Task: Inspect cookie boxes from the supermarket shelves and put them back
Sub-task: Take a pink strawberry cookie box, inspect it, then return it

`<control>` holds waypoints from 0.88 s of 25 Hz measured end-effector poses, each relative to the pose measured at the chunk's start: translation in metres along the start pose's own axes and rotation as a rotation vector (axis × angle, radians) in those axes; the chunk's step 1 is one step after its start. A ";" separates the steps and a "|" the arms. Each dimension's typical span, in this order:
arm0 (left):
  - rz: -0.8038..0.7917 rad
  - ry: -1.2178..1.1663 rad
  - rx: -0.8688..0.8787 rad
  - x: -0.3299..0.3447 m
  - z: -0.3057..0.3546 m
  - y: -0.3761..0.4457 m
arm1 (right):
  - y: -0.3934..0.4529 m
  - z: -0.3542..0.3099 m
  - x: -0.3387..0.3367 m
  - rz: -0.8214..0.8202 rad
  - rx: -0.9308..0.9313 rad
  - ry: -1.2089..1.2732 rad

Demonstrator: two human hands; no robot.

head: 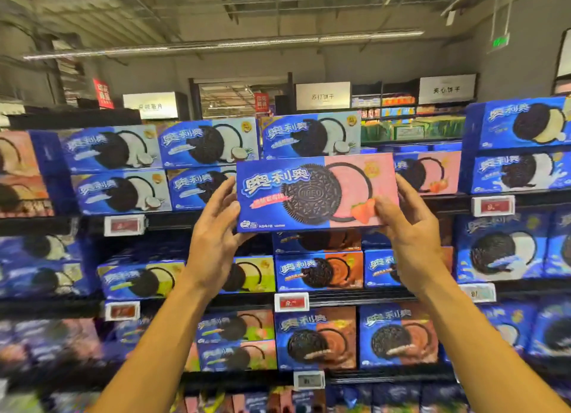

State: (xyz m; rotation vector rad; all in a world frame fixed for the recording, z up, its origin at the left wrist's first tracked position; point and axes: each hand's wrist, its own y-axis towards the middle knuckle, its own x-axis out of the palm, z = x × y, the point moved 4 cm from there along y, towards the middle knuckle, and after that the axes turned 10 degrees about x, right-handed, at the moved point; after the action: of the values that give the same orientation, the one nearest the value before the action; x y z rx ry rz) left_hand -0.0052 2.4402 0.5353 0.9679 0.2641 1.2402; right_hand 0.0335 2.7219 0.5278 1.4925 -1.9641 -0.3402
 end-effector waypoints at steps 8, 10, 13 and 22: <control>0.072 -0.016 -0.099 -0.053 -0.005 -0.064 | -0.072 0.042 0.022 0.055 0.125 0.065; 0.099 -0.037 -0.134 -0.066 -0.010 -0.082 | -0.090 0.056 0.023 0.049 0.174 0.056; 0.140 -0.086 -0.197 -0.080 -0.017 -0.114 | -0.120 0.075 0.023 0.047 0.258 0.035; 0.245 -0.122 -0.278 -0.101 -0.031 -0.161 | -0.173 0.105 0.026 0.126 0.462 0.106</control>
State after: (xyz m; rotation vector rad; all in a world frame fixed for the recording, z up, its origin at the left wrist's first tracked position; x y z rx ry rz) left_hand 0.0473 2.3652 0.3659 0.8460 -0.1249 1.3915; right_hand 0.0962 2.6240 0.3602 1.6091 -2.1297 0.2613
